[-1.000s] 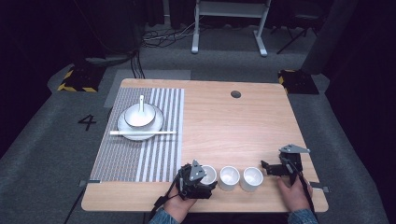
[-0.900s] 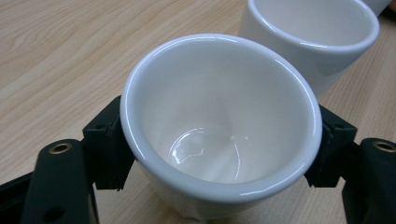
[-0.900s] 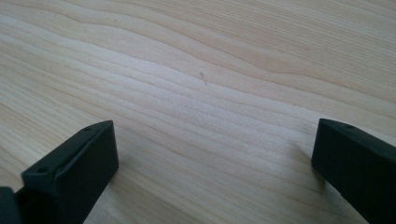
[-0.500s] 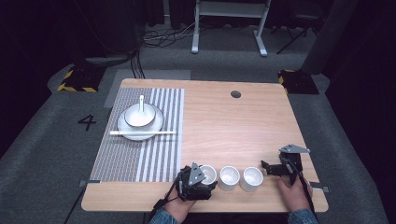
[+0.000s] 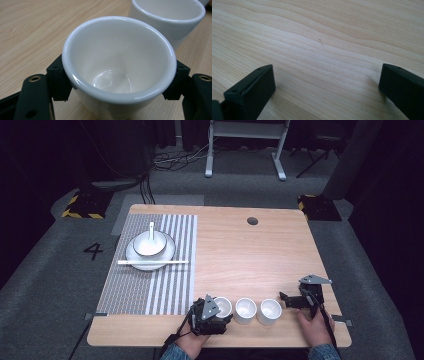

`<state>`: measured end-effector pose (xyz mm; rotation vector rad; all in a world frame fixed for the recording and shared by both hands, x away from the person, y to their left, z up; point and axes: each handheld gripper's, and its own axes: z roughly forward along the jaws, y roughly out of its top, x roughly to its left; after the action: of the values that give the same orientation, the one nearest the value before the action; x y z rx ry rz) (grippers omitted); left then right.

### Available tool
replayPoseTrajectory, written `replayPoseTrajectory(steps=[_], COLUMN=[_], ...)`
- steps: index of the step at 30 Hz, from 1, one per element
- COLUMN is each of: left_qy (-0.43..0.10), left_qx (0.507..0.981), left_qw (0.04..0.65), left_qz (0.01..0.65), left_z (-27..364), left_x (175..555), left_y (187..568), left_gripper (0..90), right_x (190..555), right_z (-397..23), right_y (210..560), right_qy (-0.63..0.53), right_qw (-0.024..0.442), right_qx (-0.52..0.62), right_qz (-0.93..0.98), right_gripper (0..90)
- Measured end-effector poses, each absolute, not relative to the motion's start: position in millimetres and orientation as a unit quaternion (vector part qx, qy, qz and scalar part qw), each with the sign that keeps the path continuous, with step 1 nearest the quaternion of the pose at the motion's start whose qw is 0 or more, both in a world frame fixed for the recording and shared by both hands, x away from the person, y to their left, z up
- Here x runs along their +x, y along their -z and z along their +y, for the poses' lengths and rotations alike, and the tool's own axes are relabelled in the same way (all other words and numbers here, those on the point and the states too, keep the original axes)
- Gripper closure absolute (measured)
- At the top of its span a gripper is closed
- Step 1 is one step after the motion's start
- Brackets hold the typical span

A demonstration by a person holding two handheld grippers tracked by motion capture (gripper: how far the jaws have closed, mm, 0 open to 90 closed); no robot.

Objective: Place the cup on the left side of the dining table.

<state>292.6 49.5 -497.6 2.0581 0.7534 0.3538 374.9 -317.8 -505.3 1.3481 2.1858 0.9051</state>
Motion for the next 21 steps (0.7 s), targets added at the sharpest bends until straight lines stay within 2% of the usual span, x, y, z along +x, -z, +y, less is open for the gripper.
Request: replayPoseTrajectory(steps=[8, 21], left_qy=[-0.131, -0.123], left_qx=[0.836, 0.831], left_qw=[0.43, 0.443], left_qz=[0.314, 0.313], left_z=[47, 48], left_x=[295, 290], left_y=[491, 465], left_gripper=[26.8, 26.9], right_x=[375, 375], right_z=[-318, -318], right_y=[505, 505], right_qy=[-0.325, -0.325], right_qw=[0.207, 0.207], right_qx=[0.485, 0.485], right_qz=[0.785, 0.785], right_gripper=[0.5, 0.5])
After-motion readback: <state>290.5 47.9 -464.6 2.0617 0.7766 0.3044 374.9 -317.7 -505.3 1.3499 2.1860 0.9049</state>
